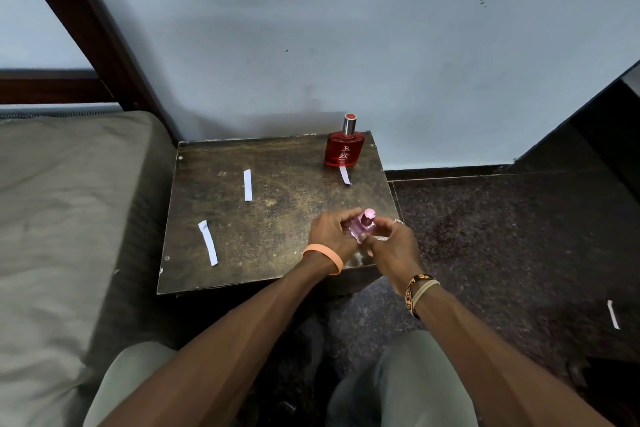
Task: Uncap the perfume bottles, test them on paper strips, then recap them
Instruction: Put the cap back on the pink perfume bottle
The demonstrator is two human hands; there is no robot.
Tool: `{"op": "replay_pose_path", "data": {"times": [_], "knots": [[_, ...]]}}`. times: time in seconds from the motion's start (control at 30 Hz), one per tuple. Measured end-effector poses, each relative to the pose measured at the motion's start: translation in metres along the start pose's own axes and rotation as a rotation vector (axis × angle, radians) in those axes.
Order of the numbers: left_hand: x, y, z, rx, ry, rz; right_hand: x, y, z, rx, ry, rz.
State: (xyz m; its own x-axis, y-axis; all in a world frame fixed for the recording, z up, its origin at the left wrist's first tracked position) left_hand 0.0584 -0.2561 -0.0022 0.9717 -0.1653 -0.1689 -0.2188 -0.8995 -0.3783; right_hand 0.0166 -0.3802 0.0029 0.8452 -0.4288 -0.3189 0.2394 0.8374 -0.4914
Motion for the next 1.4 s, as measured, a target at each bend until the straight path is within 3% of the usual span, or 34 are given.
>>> {"op": "replay_pose_path", "data": {"times": [0.3,0.63,0.93,1.4], "knots": [[-0.008,-0.039,0.0,-0.156,-0.094,-0.057,-0.006,0.023,0.032,-0.058,-0.08,-0.012],[0.024,-0.149,0.007,-0.186,-0.07,-0.242,0.002,0.102,0.121,0.003,-0.218,0.156],[0.074,-0.215,0.026,-0.242,-0.121,-0.286,0.031,0.163,0.175,0.04,-0.271,0.227],[0.101,-0.212,0.075,-0.257,-0.218,-0.303,0.071,0.216,0.147,0.081,-0.114,0.263]]}}
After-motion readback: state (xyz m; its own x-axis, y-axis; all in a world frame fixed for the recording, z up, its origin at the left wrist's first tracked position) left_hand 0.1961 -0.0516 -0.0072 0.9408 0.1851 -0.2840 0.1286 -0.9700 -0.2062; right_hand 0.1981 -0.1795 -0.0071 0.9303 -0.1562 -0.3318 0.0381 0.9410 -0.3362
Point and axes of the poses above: each hand's wrist, its own x-axis towards the middle knuckle, its own y-axis out of the palm, z = x × y, the point moved 5 cm from there along x, towards the middle knuckle, and after that the axes turned 2 degrees about -z, right-handed, at the moved point
